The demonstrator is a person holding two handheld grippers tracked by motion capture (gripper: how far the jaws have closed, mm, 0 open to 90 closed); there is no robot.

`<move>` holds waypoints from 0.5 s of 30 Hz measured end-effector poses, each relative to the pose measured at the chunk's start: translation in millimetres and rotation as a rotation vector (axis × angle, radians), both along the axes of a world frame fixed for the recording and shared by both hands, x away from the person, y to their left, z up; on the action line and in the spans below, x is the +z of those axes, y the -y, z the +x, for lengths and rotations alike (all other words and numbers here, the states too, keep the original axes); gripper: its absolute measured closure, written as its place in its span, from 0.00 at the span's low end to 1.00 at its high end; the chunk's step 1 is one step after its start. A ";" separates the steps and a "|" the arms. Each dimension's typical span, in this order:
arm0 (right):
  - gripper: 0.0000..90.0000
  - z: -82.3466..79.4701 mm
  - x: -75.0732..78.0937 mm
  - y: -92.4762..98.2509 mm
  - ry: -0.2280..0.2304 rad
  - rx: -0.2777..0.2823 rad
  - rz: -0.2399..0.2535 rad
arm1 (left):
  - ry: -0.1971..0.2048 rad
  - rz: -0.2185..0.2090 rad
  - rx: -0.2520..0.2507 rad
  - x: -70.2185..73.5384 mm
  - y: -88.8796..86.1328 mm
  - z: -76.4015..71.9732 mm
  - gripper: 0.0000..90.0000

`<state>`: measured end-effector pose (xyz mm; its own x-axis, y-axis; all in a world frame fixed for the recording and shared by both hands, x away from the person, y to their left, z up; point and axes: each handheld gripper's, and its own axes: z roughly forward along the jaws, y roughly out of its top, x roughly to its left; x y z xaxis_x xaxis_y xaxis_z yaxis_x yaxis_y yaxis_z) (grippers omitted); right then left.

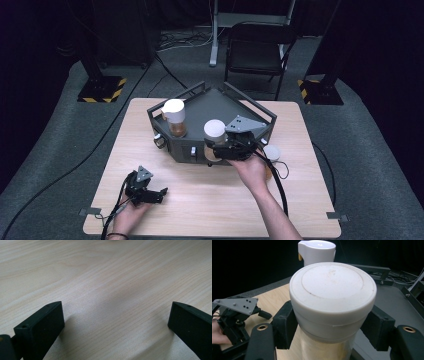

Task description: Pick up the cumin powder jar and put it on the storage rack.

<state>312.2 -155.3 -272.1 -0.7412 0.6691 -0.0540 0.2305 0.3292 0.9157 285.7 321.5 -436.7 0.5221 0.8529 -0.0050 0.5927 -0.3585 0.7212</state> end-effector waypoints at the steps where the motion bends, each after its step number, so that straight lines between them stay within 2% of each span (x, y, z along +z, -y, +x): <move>1: 0.38 2.0 1.1 -0.5 -0.001 -0.001 0.001 | 0.000 0.000 0.000 0.0 0.0 0.0 0.00; 15: 0.38 26.2 10.0 -6.5 0.007 -0.042 0.012 | 0.000 0.000 0.000 0.0 0.0 0.0 0.00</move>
